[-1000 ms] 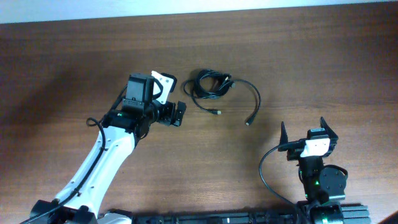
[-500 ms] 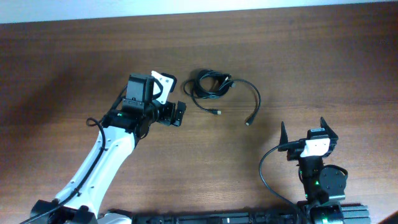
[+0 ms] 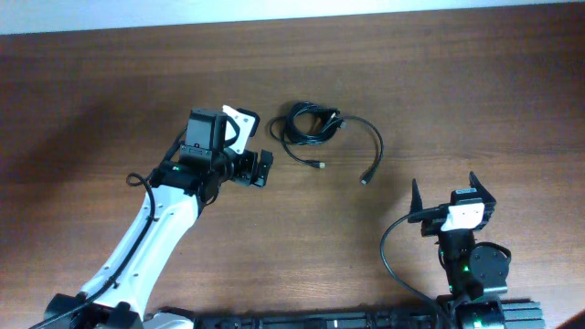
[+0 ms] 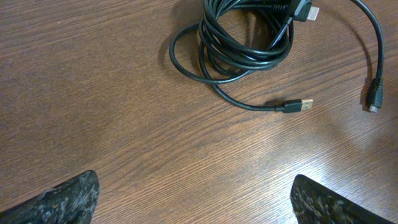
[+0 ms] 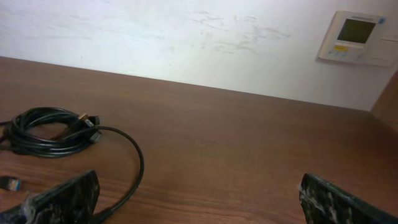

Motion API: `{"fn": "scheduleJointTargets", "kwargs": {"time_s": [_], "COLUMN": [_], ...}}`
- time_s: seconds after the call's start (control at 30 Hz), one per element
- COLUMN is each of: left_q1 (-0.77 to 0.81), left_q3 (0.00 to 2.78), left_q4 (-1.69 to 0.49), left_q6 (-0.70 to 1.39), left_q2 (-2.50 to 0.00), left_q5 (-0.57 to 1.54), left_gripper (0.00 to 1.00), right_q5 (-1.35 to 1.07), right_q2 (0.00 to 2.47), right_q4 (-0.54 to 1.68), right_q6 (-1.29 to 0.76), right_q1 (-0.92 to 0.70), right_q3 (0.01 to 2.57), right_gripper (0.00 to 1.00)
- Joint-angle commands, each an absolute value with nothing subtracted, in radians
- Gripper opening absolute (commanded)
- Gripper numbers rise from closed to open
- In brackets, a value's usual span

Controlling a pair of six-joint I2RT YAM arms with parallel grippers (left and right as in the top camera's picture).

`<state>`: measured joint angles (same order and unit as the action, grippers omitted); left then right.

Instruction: Untangle cables

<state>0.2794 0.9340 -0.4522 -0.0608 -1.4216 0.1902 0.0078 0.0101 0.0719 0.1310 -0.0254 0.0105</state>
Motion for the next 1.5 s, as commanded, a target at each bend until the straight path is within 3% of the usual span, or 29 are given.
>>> {"fn": "scheduleJointTargets", "kwargs": {"time_s": [0.0, 0.2, 0.43, 0.73, 1.03, 1.17, 1.23, 1.47], "left_q1": [0.282, 0.282, 0.304, 0.319, 0.319, 0.319, 0.319, 0.321], "left_q3": [0.950, 0.950, 0.951, 1.161, 1.343, 1.494, 1.533, 1.532], "left_q4": [-0.448, -0.309, -0.183, -0.394, -0.664, -0.763, -0.761, -0.501], "left_q6": [-0.076, -0.021, 0.043, 0.065, 0.127, 0.127, 0.127, 0.128], "left_q2": [-1.427, -1.438, -1.534, -1.544, -1.603, -1.670, -1.715, -1.814], "left_q5": [0.186, 0.186, 0.243, 0.242, 0.239, 0.210, 0.182, 0.182], "left_gripper": [0.99, 0.99, 0.96, 0.96, 0.94, 0.94, 0.99, 0.99], "right_q5": [-0.045, -0.045, -0.046, -0.107, -0.154, -0.155, -0.154, -0.154], "right_q2": [0.004, 0.005, 0.092, 0.514, 0.973, 1.072, 1.089, 1.102], "right_q4": [0.075, 0.004, 0.141, 0.464, 0.935, 0.952, 0.953, 0.949], "right_q6": [0.129, 0.027, -0.043, -0.043, -0.042, -0.042, -0.042, -0.042], "right_q1": [-0.019, -0.019, -0.019, -0.019, -0.019, -0.019, -0.019, -0.019], "right_q3": [0.006, 0.010, 0.118, 0.542, 1.076, 1.145, 1.145, 1.145], "right_gripper": [0.98, 0.98, 0.99, 0.98, 0.98, 0.98, 0.98, 0.98]}}
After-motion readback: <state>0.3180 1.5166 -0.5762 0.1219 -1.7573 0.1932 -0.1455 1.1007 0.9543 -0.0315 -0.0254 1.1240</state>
